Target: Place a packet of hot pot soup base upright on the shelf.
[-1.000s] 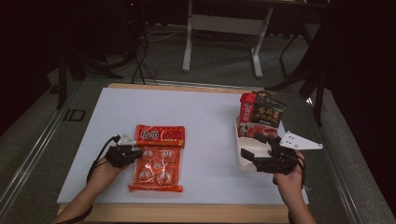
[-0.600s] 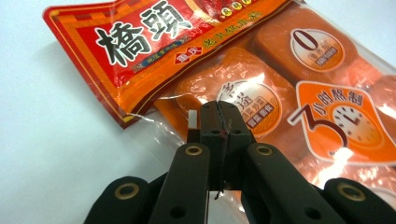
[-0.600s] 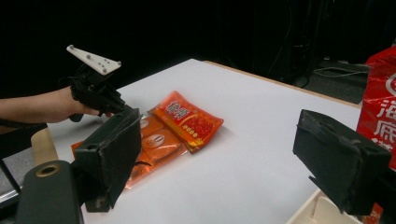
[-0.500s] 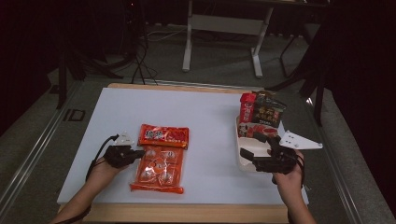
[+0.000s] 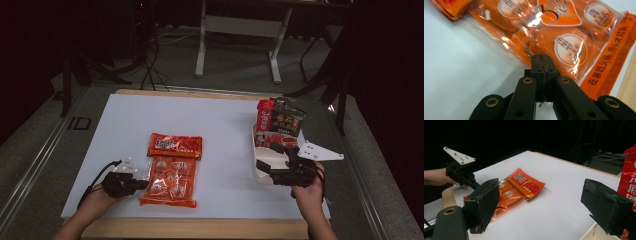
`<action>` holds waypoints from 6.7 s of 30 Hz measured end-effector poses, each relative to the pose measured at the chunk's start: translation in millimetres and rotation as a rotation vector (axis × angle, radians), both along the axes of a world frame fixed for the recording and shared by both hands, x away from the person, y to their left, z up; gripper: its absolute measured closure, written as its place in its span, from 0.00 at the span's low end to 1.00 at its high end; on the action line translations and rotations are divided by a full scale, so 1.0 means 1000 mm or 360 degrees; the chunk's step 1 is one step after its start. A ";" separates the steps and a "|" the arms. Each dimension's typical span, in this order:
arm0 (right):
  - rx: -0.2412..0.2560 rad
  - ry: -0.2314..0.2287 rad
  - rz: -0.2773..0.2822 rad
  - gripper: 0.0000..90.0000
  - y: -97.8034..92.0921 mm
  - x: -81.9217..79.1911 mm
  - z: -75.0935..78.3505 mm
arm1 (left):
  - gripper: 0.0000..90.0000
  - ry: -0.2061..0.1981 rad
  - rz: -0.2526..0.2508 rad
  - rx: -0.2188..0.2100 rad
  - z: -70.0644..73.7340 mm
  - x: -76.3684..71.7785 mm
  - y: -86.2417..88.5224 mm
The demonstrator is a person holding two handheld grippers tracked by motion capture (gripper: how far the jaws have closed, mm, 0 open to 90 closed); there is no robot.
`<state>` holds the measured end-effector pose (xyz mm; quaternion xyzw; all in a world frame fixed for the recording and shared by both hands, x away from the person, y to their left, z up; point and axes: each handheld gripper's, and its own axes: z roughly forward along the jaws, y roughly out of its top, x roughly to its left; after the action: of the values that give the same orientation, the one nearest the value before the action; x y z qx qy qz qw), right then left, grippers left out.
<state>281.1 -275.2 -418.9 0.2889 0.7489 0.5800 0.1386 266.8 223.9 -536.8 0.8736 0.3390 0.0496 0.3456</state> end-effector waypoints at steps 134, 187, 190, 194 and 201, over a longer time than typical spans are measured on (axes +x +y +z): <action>-0.0238 -0.0113 0.0035 0.12 0.018 -0.011 -0.011 | 0.50 0.0112 0.0271 -0.0270 -0.011 0.162 -0.072; -0.0206 -0.0087 0.0046 0.18 0.027 -0.001 0.000 | 0.99 -0.0216 0.0010 -0.0495 0.078 0.104 -0.090; -0.0217 -0.0094 0.0043 0.18 0.034 0.009 0.003 | 0.99 -0.0234 -0.0035 -0.0545 0.085 0.095 -0.088; -0.0216 -0.0093 0.0045 0.18 0.041 0.018 0.006 | 0.99 -0.0255 -0.0075 -0.0578 0.091 0.087 -0.088; -0.0181 -0.0054 0.0111 0.18 0.064 0.040 0.004 | 0.99 -0.0321 -0.0192 -0.0624 0.106 0.062 -0.088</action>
<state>321.5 -211.4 -414.9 0.2446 0.7879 0.5457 0.1472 329.0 136.1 -431.0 0.7991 0.2530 0.0491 0.5432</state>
